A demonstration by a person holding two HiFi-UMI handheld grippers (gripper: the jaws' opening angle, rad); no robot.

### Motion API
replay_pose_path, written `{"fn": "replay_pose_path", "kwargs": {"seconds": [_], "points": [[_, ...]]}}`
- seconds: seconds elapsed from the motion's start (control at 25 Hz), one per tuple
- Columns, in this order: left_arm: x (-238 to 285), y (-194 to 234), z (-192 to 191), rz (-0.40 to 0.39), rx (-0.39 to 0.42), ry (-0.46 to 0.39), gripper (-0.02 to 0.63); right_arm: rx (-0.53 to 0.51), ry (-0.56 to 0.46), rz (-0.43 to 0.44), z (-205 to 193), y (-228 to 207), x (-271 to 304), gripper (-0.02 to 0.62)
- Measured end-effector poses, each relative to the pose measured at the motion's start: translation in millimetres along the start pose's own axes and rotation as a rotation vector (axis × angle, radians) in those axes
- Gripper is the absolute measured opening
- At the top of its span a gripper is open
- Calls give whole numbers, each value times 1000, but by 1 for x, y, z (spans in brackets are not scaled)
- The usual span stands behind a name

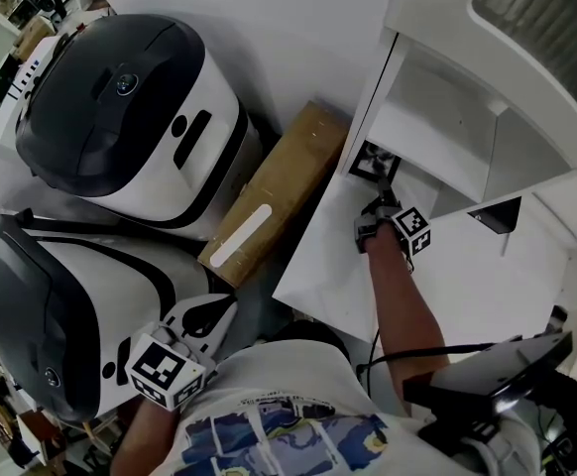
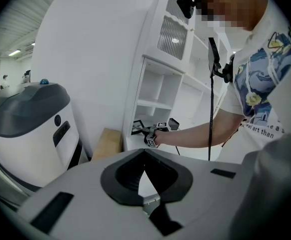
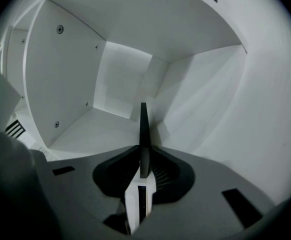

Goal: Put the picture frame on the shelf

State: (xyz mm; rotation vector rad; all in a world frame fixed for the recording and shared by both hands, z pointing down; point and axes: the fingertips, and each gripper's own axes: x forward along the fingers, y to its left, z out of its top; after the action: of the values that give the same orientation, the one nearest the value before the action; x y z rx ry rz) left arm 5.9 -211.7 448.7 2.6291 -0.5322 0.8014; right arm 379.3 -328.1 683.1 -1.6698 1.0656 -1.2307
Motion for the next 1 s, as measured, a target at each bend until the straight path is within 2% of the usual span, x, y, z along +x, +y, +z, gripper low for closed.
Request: {"fn": "replay_pose_path", "kwargs": {"seconds": [0.12,0.52,1.0], "points": [[3,-1,1,-7,9,4,13,-42,14,-27,0,-2,1,94],[9,-2,2,-23,15,8,14,-280,91,-137,-1,-8,4,143],[10,-8,-1,-28,19,21,13,-715,194,-298,2,-18,1,188]]}}
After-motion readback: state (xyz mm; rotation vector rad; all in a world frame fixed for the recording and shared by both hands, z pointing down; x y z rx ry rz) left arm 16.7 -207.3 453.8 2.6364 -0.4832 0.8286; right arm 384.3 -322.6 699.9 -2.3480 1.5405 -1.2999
